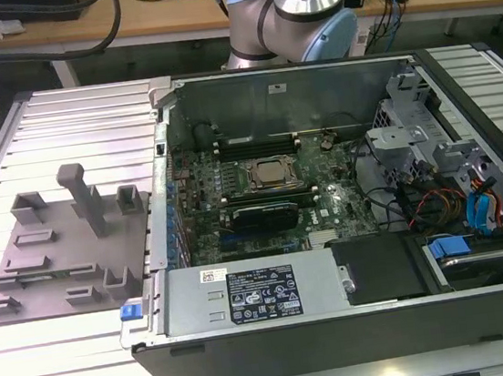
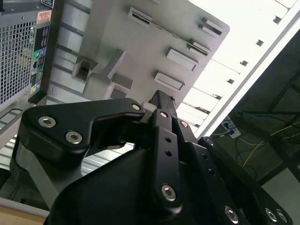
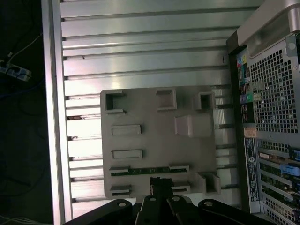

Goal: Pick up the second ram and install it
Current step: 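Pick up the second ram and move it above second insertion slot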

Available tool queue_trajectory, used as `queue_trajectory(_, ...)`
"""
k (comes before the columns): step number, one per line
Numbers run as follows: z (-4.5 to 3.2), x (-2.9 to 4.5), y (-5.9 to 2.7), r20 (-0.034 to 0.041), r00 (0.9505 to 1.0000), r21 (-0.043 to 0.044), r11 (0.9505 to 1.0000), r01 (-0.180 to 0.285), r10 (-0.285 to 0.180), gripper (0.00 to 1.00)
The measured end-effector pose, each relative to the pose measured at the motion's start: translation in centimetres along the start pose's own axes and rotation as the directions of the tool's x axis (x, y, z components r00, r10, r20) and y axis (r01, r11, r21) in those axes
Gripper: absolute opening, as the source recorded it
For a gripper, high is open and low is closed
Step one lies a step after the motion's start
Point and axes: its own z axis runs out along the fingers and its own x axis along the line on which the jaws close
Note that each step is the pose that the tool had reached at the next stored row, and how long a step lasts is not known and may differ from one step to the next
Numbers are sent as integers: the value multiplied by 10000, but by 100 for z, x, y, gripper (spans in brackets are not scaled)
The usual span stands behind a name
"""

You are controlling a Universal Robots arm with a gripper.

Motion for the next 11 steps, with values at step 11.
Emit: queue_trajectory(11,1,0,0,-78,9827,-54,9827,1849,-1850,8)
